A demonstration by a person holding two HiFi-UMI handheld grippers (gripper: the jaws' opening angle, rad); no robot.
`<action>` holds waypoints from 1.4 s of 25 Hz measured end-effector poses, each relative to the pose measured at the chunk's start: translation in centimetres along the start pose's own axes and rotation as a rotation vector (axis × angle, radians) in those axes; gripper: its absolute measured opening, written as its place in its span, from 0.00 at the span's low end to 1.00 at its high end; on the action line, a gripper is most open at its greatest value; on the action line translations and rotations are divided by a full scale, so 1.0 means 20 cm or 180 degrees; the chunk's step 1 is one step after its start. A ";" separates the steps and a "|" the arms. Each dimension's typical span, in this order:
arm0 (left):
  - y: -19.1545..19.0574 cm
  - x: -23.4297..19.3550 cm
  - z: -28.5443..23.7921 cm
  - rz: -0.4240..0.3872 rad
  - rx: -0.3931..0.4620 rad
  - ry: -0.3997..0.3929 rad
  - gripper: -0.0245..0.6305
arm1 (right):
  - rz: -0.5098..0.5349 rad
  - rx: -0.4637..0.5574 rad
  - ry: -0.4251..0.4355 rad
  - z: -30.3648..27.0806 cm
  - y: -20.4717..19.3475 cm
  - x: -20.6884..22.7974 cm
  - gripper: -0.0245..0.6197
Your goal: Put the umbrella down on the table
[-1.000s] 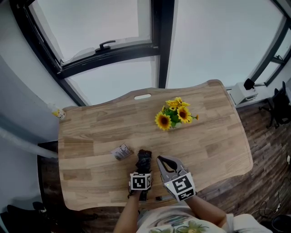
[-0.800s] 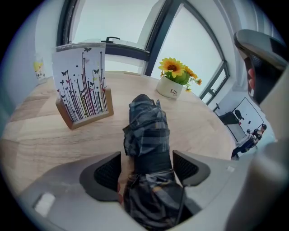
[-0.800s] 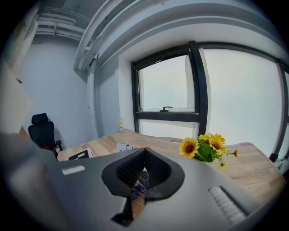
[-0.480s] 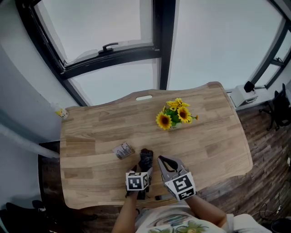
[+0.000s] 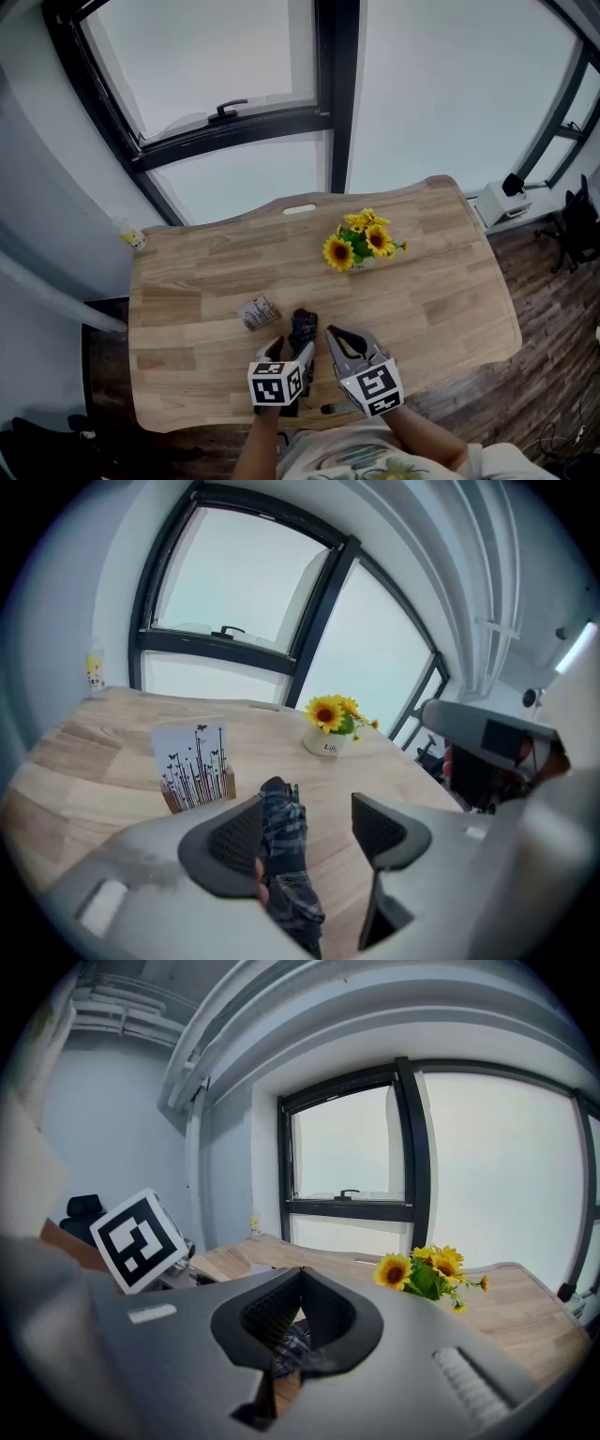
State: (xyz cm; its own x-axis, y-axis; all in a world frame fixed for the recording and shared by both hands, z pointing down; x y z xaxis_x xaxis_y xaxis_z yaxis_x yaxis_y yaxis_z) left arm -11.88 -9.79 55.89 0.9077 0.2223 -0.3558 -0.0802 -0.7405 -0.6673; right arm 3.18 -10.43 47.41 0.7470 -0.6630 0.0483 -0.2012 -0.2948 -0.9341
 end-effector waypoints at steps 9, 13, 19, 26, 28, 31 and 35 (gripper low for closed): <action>0.09 0.09 0.20 -0.0276 0.0365 0.0117 0.30 | -0.0011 0.0083 -0.0035 0.08 0.01 -0.05 0.04; 0.11 0.13 0.27 -0.0380 0.0526 0.0175 0.19 | 0.0003 0.0109 -0.0052 0.11 0.00 -0.08 0.04; 0.11 0.16 0.35 -0.0413 0.0703 0.0229 0.04 | -0.0001 0.0121 -0.0064 0.15 0.00 -0.12 0.04; 0.09 0.20 0.40 -0.0476 0.0775 0.0194 0.04 | 0.0006 0.0121 -0.0059 0.19 -0.01 -0.15 0.04; 0.09 0.22 0.42 -0.0494 0.0787 0.0182 0.04 | 0.0012 0.0122 -0.0059 0.20 -0.01 -0.16 0.04; 0.09 0.23 0.43 -0.0499 0.0797 0.0155 0.05 | 0.0015 0.0126 -0.0061 0.21 -0.02 -0.17 0.04; 0.08 0.24 0.44 -0.0507 0.0792 0.0137 0.04 | 0.0009 0.0131 -0.0073 0.23 -0.02 -0.19 0.04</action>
State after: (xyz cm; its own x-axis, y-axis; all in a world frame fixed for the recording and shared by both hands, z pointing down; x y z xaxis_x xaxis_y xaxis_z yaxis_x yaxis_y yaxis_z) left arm -11.26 -4.31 47.34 0.9332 0.2923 -0.2093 -0.0290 -0.5190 -0.8543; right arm 3.42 -4.59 45.98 0.7609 -0.6477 0.0380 -0.1775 -0.2641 -0.9480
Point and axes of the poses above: the fingertips, and each gripper's own axes: z backward along the fingers, x to its right, y out of its top, the point moved 8 cm from there along z, backward along the fingers, and after that the axes turned 1 degree about -x, right-handed, at the moved point
